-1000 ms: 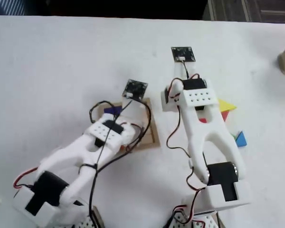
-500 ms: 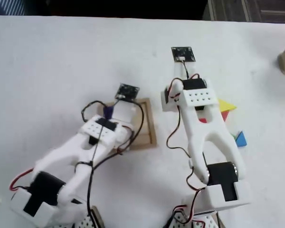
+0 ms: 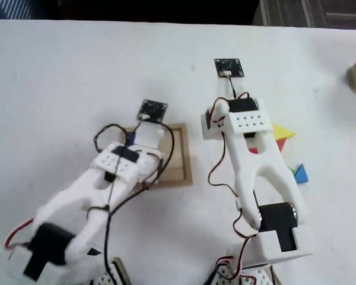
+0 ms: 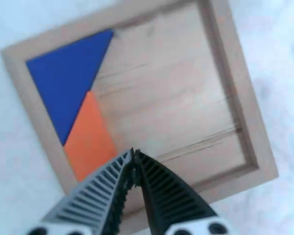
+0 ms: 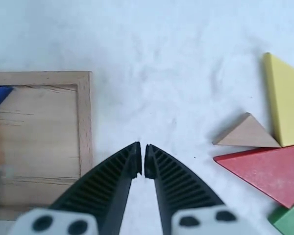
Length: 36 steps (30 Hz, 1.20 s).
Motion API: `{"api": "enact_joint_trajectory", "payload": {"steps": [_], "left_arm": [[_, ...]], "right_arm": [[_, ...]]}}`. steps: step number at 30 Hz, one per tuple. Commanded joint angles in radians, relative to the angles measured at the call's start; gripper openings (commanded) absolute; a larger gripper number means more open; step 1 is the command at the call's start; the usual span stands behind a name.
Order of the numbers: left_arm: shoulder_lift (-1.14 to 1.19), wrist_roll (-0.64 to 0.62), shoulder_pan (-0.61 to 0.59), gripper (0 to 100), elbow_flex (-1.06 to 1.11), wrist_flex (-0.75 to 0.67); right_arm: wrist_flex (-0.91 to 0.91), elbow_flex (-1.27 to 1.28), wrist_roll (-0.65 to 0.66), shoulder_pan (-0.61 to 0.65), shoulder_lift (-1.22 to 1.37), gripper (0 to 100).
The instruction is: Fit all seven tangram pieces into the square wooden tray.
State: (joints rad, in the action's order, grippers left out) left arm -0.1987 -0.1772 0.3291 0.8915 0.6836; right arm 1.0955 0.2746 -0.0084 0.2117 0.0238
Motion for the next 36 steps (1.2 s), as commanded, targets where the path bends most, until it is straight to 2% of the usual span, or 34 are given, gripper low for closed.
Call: {"api": "enact_joint_trajectory", "payload": {"steps": [1,6,11,14,20,25,32,36], "left_arm": [[-0.127,0.009,-0.021,2,0.038,-0.005],[-0.188,0.009,-0.021,2,0.071,-0.005],[-0.03,0.002,-0.022,2,0.041,-0.12],[0.059,0.002,-0.039,2,-0.031,-0.064],[0.068,0.002,-0.11,2,-0.064,0.025],[0.064,0.009,-0.101,2,-0.074,0.091],[-0.148,0.011,-0.099,2,-0.017,0.081],[-0.352,0.011,-0.104,3,0.129,-0.014]], "right_arm": [[-0.018,-0.014,-0.009,-0.012,-0.044,2.1],[-0.018,-0.014,-0.009,-0.012,-0.044,2.2],[-0.018,-0.014,-0.009,-0.012,-0.041,2.2],[-0.018,-0.014,-0.009,-0.012,-0.039,2.2],[-0.018,-0.014,-0.009,-0.012,-0.038,2.2],[-0.018,-0.014,-0.009,-0.01,-0.038,2.2],[-0.018,-0.014,-0.009,-0.008,-0.045,2.2],[-0.016,-0.014,-0.063,-0.018,-0.045,2.2]]}}
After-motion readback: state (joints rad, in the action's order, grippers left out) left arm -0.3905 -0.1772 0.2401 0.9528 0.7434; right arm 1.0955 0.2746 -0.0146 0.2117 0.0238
